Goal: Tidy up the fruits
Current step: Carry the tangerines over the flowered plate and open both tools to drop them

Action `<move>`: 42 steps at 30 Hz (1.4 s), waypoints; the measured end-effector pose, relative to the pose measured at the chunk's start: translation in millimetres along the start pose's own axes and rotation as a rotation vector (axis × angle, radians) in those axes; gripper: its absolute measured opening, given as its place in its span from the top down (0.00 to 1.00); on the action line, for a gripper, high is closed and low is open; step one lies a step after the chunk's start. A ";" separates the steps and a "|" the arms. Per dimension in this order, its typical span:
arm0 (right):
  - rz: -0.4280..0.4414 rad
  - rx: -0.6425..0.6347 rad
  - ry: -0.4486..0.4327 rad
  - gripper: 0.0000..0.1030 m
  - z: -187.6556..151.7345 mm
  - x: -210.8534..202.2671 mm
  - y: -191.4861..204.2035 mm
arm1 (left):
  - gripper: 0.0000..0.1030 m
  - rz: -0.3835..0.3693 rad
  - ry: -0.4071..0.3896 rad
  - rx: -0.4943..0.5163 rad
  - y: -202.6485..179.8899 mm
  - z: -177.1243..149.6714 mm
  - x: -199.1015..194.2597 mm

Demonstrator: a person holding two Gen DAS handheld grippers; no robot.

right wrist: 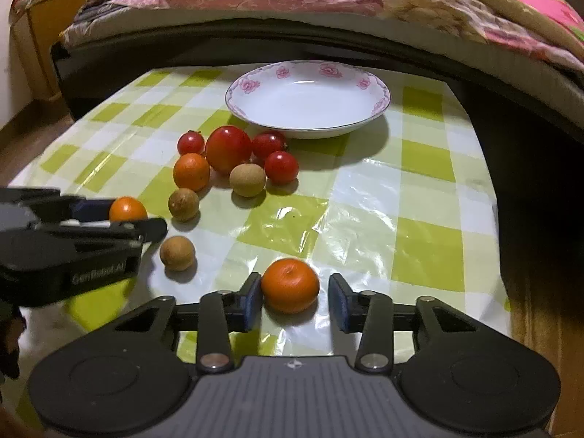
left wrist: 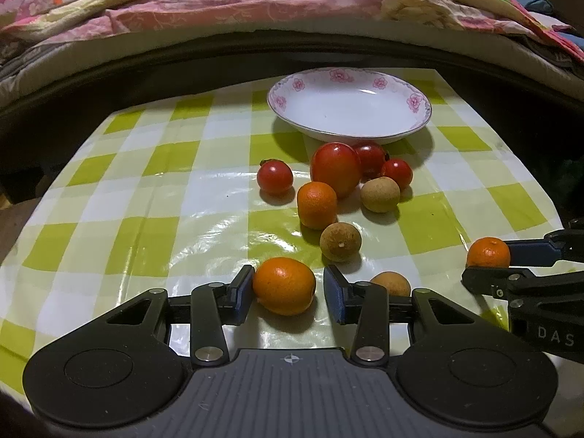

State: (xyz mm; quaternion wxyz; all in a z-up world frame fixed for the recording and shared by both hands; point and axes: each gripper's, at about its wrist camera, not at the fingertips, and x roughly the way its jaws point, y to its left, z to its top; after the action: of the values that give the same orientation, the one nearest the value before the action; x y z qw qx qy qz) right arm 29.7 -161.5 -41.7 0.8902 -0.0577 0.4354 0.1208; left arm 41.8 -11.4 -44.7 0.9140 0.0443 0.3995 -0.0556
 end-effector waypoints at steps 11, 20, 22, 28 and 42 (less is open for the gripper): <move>0.037 -0.006 0.016 0.66 4.2 -0.4 2.2 | 0.59 -0.017 0.017 -0.003 2.2 -0.5 -2.7; 0.040 -0.007 0.025 0.66 13.7 -5.6 3.9 | 0.60 -0.008 0.080 -0.049 3.7 3.3 -11.9; 0.048 0.005 0.007 0.66 19.6 -10.5 3.9 | 0.60 -0.013 0.070 -0.056 7.5 4.9 -13.5; 0.070 0.025 -0.012 0.66 35.6 -7.5 2.8 | 0.60 -0.058 0.040 -0.123 13.9 27.5 -10.6; 0.077 0.068 -0.108 0.66 99.6 20.7 -30.1 | 0.60 -0.099 -0.037 -0.117 4.6 98.2 25.3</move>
State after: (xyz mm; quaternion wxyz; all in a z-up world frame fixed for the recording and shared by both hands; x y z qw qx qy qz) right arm 125.8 -166.4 3.0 0.9087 -0.0042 0.3923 0.1430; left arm 130.7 -20.8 3.4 0.9184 -0.0301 0.3866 -0.0783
